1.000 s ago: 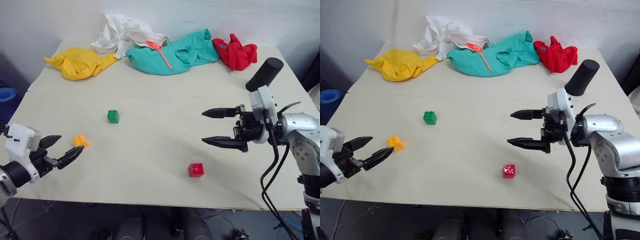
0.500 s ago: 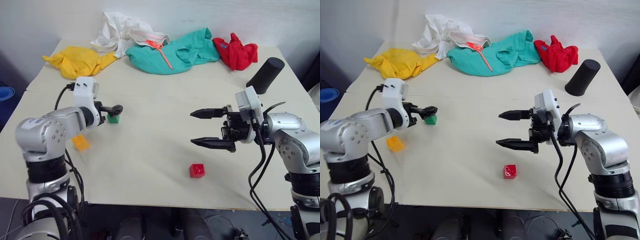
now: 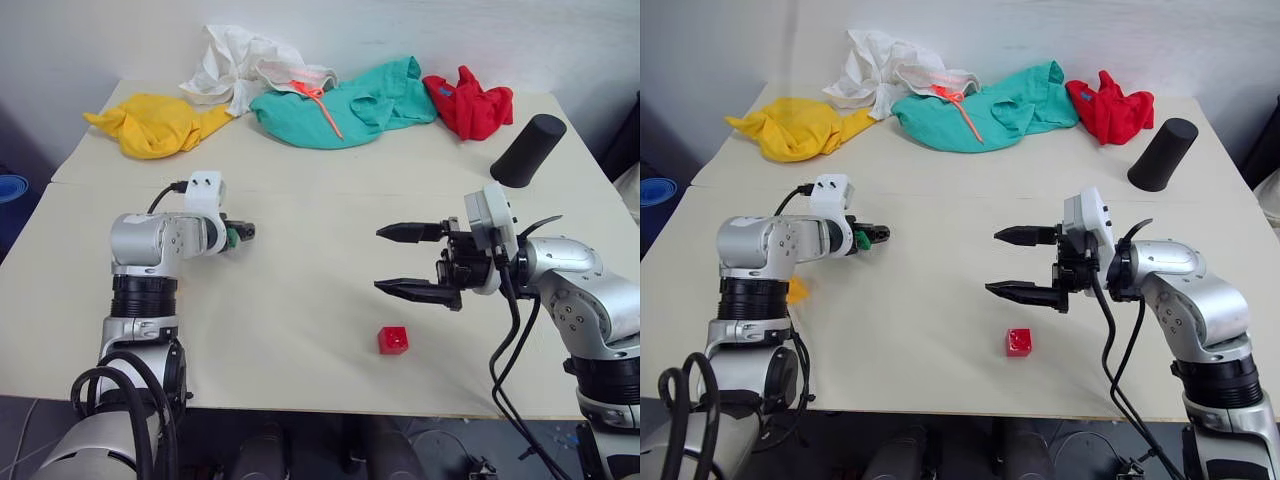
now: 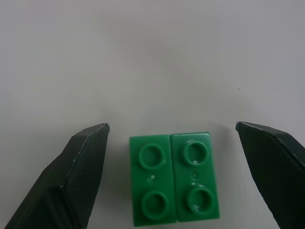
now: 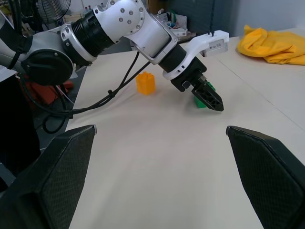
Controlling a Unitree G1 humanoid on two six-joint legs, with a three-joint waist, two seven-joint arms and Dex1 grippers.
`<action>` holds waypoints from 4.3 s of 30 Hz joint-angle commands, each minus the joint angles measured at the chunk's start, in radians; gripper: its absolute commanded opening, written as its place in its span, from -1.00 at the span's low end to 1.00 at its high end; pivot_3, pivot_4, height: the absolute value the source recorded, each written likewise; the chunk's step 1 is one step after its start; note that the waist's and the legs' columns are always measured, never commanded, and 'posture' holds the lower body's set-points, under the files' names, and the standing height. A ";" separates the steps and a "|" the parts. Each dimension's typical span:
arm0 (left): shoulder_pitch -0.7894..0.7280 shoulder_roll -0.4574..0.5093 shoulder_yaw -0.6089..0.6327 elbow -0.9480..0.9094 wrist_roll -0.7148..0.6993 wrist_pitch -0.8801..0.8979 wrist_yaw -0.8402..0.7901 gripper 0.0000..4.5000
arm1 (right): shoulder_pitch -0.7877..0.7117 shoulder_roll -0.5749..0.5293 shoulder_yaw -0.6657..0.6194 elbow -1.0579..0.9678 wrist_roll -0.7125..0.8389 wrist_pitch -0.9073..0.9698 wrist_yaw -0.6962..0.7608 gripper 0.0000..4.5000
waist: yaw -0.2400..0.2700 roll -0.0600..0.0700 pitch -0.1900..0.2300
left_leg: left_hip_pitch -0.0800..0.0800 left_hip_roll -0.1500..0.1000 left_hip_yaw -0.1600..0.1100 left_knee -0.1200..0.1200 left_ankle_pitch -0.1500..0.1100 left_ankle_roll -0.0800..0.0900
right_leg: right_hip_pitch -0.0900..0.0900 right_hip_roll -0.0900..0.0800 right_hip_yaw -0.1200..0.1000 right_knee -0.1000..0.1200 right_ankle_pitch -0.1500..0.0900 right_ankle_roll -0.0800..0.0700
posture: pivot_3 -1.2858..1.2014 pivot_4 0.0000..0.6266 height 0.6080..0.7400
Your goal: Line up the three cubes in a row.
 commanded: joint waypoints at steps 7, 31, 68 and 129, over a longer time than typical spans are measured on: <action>0.006 -0.029 0.022 -0.047 0.031 0.014 -0.011 -0.22 | 0.005 -0.020 -0.023 -0.042 0.002 -0.024 0.006 1.00 | 0.002 0.000 0.000 | 0.000 0.000 0.000 0.000 0.000 0.000 | 0.000 0.000 0.000 0.000 0.000 0.000 | 0.03 -0.52 1.00; 0.221 0.411 -0.506 -0.486 -0.061 -0.612 -1.194 -0.33 | 0.205 -0.178 -0.069 -0.153 -0.027 -0.032 0.093 1.00 | 0.001 0.000 0.000 | 0.000 0.000 0.001 0.001 0.000 0.000 | 0.000 0.000 0.001 -0.004 0.000 0.000 | 0.03 -0.52 1.00; 0.226 0.304 -0.583 -0.471 0.140 -0.541 -1.207 0.78 | 0.247 -0.198 -0.031 -0.137 -0.076 -0.104 0.086 1.00 | 0.022 0.000 0.000 | 0.001 -0.003 0.000 0.002 0.001 0.005 | 0.002 -0.001 0.003 -0.003 0.001 0.001 | 0.03 -0.52 1.00; 0.412 0.597 -0.094 0.265 0.165 -1.094 -1.245 -0.33 | 0.057 -0.177 -0.024 -0.079 -0.005 -0.002 0.129 1.00 | -0.005 -0.001 0.000 | 0.000 0.000 0.003 0.000 -0.004 0.006 | -0.001 -0.002 0.002 -0.001 0.000 0.000 | 0.03 -0.52 1.00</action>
